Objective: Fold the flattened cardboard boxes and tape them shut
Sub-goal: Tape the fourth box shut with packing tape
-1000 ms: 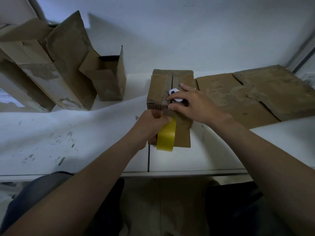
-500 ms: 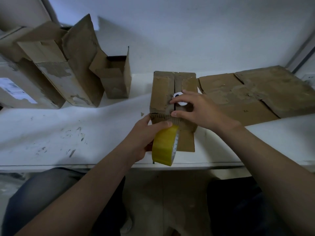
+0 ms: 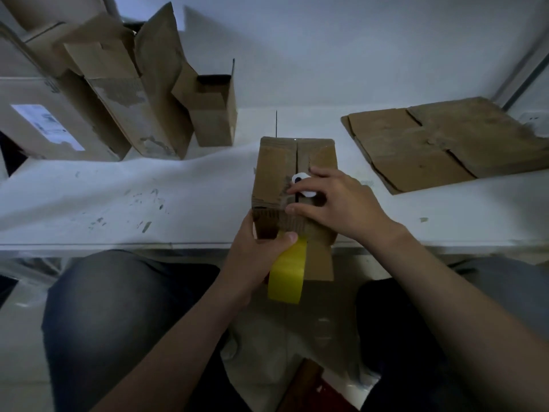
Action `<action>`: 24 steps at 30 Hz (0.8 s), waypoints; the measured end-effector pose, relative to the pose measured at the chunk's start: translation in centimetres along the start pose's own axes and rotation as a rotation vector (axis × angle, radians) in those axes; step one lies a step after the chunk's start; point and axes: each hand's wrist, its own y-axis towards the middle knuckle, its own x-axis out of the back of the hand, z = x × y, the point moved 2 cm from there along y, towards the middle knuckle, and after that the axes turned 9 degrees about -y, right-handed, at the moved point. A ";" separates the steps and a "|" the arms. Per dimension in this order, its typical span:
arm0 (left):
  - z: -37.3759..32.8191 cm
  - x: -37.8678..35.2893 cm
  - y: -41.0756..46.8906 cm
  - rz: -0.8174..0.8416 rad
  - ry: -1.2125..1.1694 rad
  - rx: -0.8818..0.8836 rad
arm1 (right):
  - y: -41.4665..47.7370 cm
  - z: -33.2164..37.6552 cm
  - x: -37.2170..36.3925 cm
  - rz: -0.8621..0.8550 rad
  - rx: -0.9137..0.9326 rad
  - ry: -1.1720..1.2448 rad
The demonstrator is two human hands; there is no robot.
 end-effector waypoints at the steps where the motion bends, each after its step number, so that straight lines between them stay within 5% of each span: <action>1: 0.6 -0.1 -0.2 -0.029 -0.012 0.002 | -0.2 0.3 -0.1 -0.003 -0.010 -0.010; 10: 1.3 -1.3 -0.2 -0.120 0.080 -0.030 | -0.9 0.8 -0.9 -0.066 -0.029 -0.037; 16: 0.9 -1.3 0.5 0.036 0.154 0.142 | -0.9 0.8 -0.9 -0.093 -0.009 -0.061; 24: 2.4 -1.4 -0.6 0.134 0.136 0.133 | -2.2 1.1 -0.9 -0.158 0.047 -0.083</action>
